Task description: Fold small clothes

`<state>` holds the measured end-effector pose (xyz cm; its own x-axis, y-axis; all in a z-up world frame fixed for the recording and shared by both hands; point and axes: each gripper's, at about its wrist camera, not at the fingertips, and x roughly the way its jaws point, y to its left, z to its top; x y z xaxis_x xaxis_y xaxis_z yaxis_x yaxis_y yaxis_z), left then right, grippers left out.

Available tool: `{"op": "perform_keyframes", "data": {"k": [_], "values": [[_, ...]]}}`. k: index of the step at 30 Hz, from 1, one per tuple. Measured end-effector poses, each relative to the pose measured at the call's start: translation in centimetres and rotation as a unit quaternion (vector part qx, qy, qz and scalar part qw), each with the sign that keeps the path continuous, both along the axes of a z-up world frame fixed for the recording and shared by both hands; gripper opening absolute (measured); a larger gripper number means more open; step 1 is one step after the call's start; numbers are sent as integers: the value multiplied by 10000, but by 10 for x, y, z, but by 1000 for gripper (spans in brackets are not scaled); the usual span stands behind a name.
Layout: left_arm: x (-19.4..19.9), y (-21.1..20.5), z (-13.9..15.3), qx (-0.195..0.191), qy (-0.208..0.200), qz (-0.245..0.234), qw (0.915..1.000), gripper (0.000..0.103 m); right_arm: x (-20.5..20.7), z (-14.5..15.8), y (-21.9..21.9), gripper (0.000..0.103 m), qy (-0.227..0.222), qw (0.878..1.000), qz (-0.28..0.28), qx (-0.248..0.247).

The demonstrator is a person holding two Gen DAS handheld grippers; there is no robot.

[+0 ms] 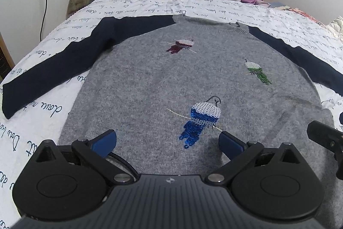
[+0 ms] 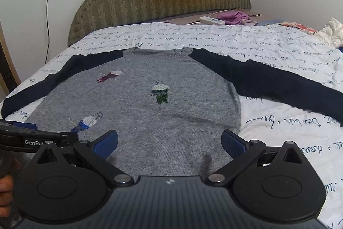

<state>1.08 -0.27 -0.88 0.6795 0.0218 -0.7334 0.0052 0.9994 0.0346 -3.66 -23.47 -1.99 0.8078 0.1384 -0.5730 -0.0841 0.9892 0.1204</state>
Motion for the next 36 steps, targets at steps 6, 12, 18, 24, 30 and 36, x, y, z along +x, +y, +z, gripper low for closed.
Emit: {"op": "perform_keyframes", "data": {"k": [6,12,18,24,30,36], "values": [[0,-1,-1,38,20,14,10000,103,-3,1,-3,103,-77,9999,19,64],[2,-2,-2,56,75,38,9999,103,-6,7,-9,103,-240,9995,66,195],[2,-6,-2,151,115,0,9998,103,-3,2,-13,103,-94,9997,24,225],[5,-12,1,267,89,-56,9996,103,-5,2,-17,103,-121,9996,-19,240],[8,-21,6,363,14,-154,9992,103,-6,1,-22,103,-104,9996,-86,253],[10,-30,11,425,-48,-256,9988,103,-7,1,-27,103,-115,9995,-138,269]]}}
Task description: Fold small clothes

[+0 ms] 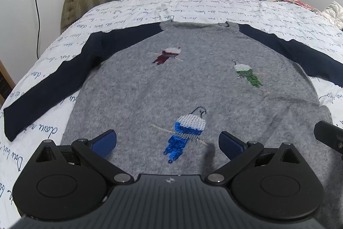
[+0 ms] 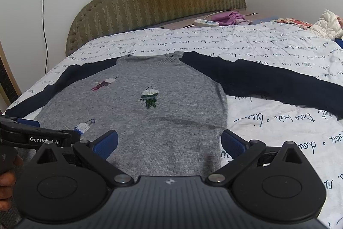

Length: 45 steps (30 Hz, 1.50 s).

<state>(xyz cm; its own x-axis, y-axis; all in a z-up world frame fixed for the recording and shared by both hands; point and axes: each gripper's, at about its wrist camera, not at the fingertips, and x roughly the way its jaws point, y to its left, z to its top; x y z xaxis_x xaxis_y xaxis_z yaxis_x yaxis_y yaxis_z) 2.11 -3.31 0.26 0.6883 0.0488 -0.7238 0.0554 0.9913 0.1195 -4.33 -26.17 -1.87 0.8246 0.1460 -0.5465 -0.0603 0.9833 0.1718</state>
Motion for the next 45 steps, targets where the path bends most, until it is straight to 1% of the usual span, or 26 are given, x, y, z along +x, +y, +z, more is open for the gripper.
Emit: {"op": "perform_keyframes", "data": {"k": [5,17,21,26,32,34,36,38,41,43,45], "values": [[0,-8,2,64,-34,-101,9999,103,0,0,-5,103,-4,10000,-37,53],[6,-16,3,105,-61,-138,9998,103,1,0,-15,103,5,9996,-114,252],[8,-20,5,139,-91,-175,9997,103,3,-2,-23,103,39,9990,-195,396],[11,-26,7,102,-112,-218,9996,103,7,-4,-39,103,83,9971,-417,637],[12,-39,12,-76,-212,-311,9993,103,15,-7,-66,103,72,9941,-939,535],[13,-45,13,-102,-241,-402,9988,103,17,-9,-85,103,49,9905,-1191,689],[15,-52,13,-116,-226,-519,9983,103,19,-13,-106,103,19,9850,-1444,945],[16,-59,13,-142,-198,-636,9977,103,21,-18,-130,103,-11,9765,-1727,1293],[16,-68,12,-144,-191,-772,9967,103,25,-29,-168,103,-58,9594,-2187,1781],[17,-73,10,-112,-156,-847,9962,103,31,-40,-194,103,14,9442,-2499,2146],[17,-77,8,-77,-121,-916,9957,103,35,-49,-214,103,-10,9317,-2742,2383]]}}
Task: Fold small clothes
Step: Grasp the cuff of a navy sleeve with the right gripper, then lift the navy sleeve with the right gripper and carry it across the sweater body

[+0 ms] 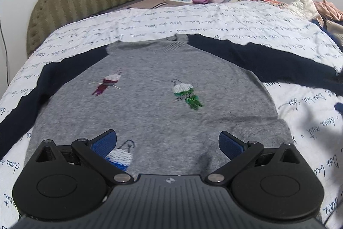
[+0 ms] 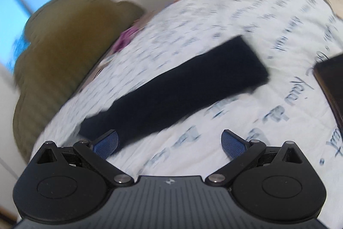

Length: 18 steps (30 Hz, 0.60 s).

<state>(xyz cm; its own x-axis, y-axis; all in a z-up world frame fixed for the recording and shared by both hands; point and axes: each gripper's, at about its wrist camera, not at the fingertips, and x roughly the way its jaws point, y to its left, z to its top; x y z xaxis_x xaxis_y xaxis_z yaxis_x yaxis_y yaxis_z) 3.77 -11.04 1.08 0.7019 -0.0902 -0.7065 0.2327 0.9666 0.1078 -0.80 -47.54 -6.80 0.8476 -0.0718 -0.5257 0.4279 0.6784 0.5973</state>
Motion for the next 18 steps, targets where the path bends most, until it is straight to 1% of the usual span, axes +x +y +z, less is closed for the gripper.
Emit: {"op": "perform_keyframes", "data": {"k": [2,4,6,7,9,10,11,12,13,14,15,17,18], "values": [[1,-3,-3,60,45,-49,10000,103,4,-9,-15,103,-50,9994,-287,203],[3,-4,-6,132,87,-77,9998,103,7,-16,-30,103,-281,9972,-536,446],[5,-5,-8,176,131,-79,9997,103,11,-23,-43,102,-551,9925,-864,669],[7,-5,-9,185,158,-81,9997,103,14,-25,-49,99,-674,9896,-1016,767],[10,-4,-11,189,216,-65,9996,103,22,-27,-61,89,-777,9856,-1287,778],[12,-4,-13,186,253,-56,9995,103,25,-27,-65,86,-797,9841,-1386,777],[14,-3,-13,180,290,-50,9994,103,29,-28,-70,73,-788,9828,-1477,784],[16,-3,-14,176,319,-44,9993,103,32,-28,-76,56,-753,9816,-1562,804],[17,-3,-14,170,337,-35,9993,103,33,-30,-83,50,-721,9803,-1635,847],[19,-3,-14,167,336,-22,9993,103,36,-33,-89,40,-689,9782,-1708,961],[20,-3,-14,171,322,-9,9993,103,38,-36,-94,28,-703,9764,-1729,1089],[22,-2,-13,205,281,12,9994,103,37,-41,-100,14,-691,9738,-1741,1289],[23,-2,-12,221,256,23,9994,103,37,-43,-103,11,-676,9736,-1721,1342]]}}
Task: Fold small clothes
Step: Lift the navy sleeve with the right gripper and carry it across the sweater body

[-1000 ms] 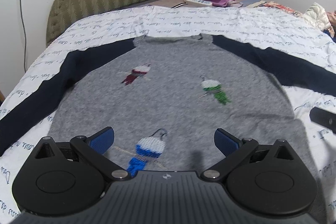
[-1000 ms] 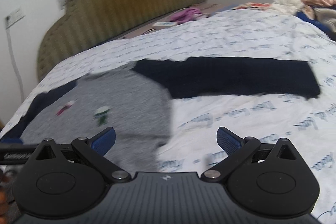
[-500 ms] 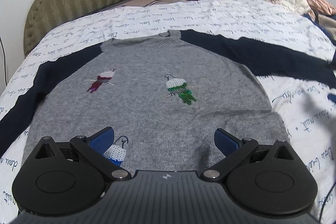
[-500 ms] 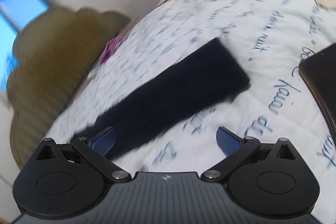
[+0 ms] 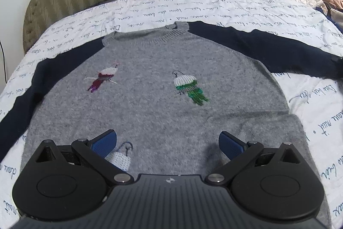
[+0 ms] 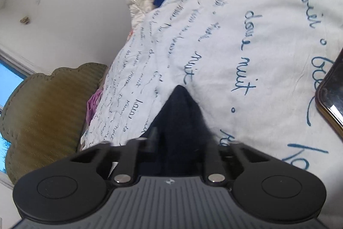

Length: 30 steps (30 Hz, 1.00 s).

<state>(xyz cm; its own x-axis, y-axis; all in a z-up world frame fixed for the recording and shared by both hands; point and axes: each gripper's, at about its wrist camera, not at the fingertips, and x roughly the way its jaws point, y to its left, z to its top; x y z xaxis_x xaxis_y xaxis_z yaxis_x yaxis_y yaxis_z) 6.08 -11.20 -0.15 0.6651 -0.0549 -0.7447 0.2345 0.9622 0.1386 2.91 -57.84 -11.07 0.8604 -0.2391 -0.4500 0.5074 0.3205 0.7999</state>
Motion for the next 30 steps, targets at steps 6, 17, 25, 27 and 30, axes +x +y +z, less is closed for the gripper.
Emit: {"op": "perform_keyframes", "data": {"k": [6,17,25,27,30], "values": [[8,14,1,62,-49,195,9998,103,5,17,-1,7,228,9988,206,-391],[20,47,2,65,-75,599,9982,103,34,93,37,7,479,9755,604,-2059],[21,65,5,6,-127,765,9970,103,60,123,127,7,394,9428,1419,-2992],[22,72,4,-27,-101,834,9965,103,64,122,141,7,401,9401,1565,-3000],[22,82,4,-42,-123,947,9954,103,70,118,158,7,391,9377,1804,-2942]]}}
